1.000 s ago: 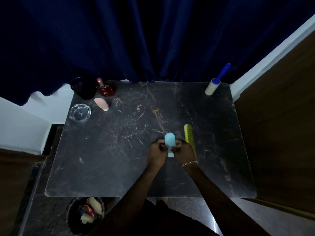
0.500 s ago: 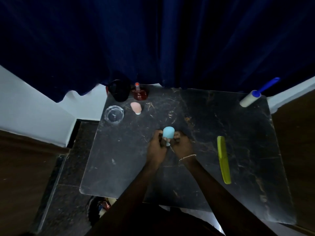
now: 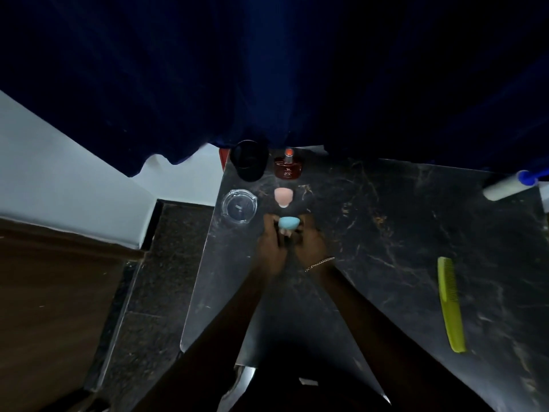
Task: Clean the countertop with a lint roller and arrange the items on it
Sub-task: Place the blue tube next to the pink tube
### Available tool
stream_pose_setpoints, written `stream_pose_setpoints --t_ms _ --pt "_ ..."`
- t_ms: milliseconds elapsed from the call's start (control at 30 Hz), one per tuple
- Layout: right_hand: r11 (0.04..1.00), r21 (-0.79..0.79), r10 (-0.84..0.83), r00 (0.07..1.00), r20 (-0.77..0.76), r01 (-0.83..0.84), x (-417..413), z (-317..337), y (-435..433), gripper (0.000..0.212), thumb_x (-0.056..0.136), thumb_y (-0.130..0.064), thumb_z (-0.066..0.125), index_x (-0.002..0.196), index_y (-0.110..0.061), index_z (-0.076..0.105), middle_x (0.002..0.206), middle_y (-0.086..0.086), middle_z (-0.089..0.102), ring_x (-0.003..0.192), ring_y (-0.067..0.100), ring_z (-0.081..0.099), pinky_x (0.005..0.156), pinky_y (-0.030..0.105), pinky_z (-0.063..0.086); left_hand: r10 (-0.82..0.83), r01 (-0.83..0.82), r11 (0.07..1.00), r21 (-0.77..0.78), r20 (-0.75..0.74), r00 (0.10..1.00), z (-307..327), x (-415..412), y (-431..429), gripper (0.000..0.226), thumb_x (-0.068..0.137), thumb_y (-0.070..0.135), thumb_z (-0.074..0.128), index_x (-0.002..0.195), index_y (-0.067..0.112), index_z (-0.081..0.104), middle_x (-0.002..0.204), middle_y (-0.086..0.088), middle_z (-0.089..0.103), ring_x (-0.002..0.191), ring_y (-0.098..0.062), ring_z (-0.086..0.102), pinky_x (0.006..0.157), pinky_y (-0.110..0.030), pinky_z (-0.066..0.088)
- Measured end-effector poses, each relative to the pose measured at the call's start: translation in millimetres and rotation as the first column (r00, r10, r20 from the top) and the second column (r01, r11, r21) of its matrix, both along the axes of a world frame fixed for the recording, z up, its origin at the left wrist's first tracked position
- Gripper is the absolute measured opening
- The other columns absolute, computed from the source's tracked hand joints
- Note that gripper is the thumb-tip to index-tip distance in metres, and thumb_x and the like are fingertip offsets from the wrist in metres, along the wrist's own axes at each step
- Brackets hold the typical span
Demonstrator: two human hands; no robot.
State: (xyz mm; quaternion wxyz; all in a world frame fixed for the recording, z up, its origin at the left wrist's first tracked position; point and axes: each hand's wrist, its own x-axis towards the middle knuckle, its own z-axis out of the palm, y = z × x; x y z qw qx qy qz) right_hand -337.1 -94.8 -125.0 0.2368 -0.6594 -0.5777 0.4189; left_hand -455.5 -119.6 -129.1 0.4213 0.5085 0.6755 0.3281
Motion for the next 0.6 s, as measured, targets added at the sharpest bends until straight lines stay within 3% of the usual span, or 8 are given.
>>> stream_pose_setpoints --t_ms 67,133,200,300,500,600 --pt "1.0 0.002 0.016 1.0 0.016 -0.016 -10 -5 4 0.039 0.086 -0.018 0.063 0.121 -0.013 0.047 0.106 0.007 0.07 0.097 0.023 0.068 0.088 0.037 0.053 -0.007 0.007 1.0 0.011 -0.022 1.0 -8 -11 5 0.025 0.1 0.014 0.054 0.12 0.025 0.042 0.104 0.013 0.063 0.089 0.015 0.061 0.076 -0.012 0.045" --pt "1.0 0.017 0.015 0.999 0.035 -0.016 -20 -11 10 0.037 0.087 -0.018 0.064 0.119 -0.013 0.047 0.1 0.002 0.069 0.092 0.022 0.068 0.082 0.029 0.051 -0.023 0.024 1.0 0.018 -0.05 0.998 -15 -20 11 0.023 0.102 0.015 0.052 0.12 0.025 0.042 0.103 0.012 0.062 0.089 0.013 0.061 0.077 -0.009 0.044" --pt "0.999 0.028 0.021 0.999 0.04 -0.022 -24 -15 14 0.036 0.087 -0.02 0.065 0.118 -0.011 0.048 0.101 0.004 0.07 0.094 0.024 0.069 0.081 0.026 0.049 -0.032 0.035 0.999 0.036 -0.066 0.997 -19 -26 14 0.02 0.103 0.015 0.051 0.121 0.019 0.044 0.11 0.003 0.064 0.092 -0.001 0.062 0.086 -0.026 0.049" --pt "1.0 0.017 0.007 0.999 0.051 -0.008 -29 -22 16 0.038 0.087 -0.019 0.066 0.12 -0.009 0.049 0.105 0.01 0.071 0.097 0.029 0.069 0.084 0.034 0.052 -0.045 0.048 0.998 0.033 -0.081 0.996 -24 -32 18 0.023 0.102 0.014 0.052 0.124 0.012 0.047 0.116 -0.007 0.066 0.102 -0.023 0.066 0.092 -0.043 0.053" --pt "0.998 0.069 0.004 0.995 0.1 -0.011 -29 -28 10 0.044 0.085 -0.027 0.062 0.124 -0.011 0.048 0.098 0.005 0.069 0.092 0.026 0.068 0.08 0.027 0.046 -0.056 0.062 0.996 0.07 -0.085 0.995 -25 -35 16 0.026 0.1 0.027 0.049 0.121 0.011 0.049 0.112 -0.006 0.068 0.099 -0.024 0.067 0.088 -0.045 0.055" --pt "0.995 0.095 0.013 0.99 0.141 -0.026 -29 -29 10 0.043 0.087 -0.021 0.063 0.126 -0.008 0.049 0.103 0.009 0.07 0.095 0.028 0.068 0.081 0.028 0.045 -0.064 0.067 0.997 0.041 -0.073 0.995 -26 -35 15 0.021 0.103 0.017 0.051 0.123 0.012 0.049 0.113 -0.007 0.07 0.1 -0.025 0.069 0.088 -0.045 0.056"
